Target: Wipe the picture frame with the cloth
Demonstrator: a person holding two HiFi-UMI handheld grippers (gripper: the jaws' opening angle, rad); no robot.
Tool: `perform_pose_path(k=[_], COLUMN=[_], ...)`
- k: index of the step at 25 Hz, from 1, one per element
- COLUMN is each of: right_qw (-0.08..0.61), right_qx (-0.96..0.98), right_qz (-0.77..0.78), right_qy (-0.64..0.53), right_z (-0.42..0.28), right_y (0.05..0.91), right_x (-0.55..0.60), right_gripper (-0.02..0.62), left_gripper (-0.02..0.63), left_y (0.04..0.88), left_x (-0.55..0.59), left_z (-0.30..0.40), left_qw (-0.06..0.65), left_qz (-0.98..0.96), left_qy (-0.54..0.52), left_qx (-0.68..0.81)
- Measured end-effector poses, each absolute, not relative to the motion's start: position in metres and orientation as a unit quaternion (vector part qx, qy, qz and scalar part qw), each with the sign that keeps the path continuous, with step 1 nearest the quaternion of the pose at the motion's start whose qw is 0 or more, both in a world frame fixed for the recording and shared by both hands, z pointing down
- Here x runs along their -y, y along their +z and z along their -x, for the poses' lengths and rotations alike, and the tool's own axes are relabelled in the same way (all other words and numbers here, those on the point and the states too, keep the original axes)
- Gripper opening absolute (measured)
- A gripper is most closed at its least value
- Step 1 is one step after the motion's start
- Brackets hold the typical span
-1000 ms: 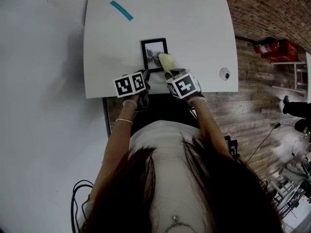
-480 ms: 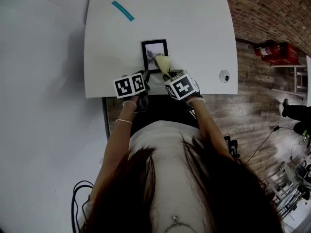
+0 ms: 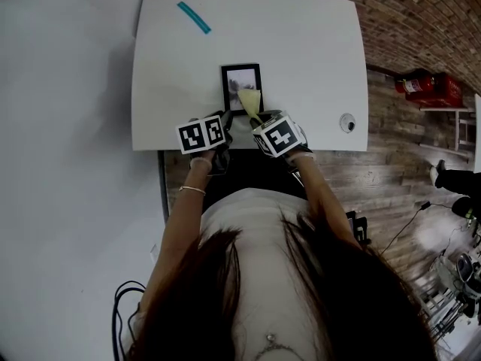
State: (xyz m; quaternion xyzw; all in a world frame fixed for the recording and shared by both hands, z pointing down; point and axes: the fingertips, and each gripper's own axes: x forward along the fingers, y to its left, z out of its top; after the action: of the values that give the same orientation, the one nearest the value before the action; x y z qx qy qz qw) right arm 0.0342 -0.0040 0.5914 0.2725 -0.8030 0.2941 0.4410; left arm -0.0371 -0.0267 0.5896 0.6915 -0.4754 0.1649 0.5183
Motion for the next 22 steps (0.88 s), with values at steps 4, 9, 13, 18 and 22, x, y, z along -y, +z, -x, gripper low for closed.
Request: perform_pose_path(k=[4,9,13,18,22], right_qw=[0.447,0.450,0.450,0.451,0.451], right_qx=[0.805,0.807,0.808,0.812,0.813], right_qz=[-0.267,-0.257,-0.252,-0.245,-0.239], right_qy=[0.286,0.284,0.283,0.279,0.280], right_z=[-0.031,-0.026,-0.025,-0.022,-0.018], right_y=[0.588,0.588,0.590,0.589,0.588], right_x=[0.003,0.002,0.005,0.007,0.006], right_gripper=[0.035,0.035,0.035,0.035,0.035], left_gripper=[0.101,0.101,0.101,0.101,0.101], left_y=[0.590,0.588,0.590,0.590,0.589], left_x=[0.025,0.025,0.028,0.029,0.028], left_z=[0.038,0.039,0.037,0.037,0.037], left_qw=[0.517,0.516,0.517,0.518,0.517], left_qz=[-0.692,-0.690,-0.691,-0.691,-0.692], left_qy=[0.164,0.160,0.160,0.157,0.153], left_qx=[0.477,0.481,0.480,0.479,0.480])
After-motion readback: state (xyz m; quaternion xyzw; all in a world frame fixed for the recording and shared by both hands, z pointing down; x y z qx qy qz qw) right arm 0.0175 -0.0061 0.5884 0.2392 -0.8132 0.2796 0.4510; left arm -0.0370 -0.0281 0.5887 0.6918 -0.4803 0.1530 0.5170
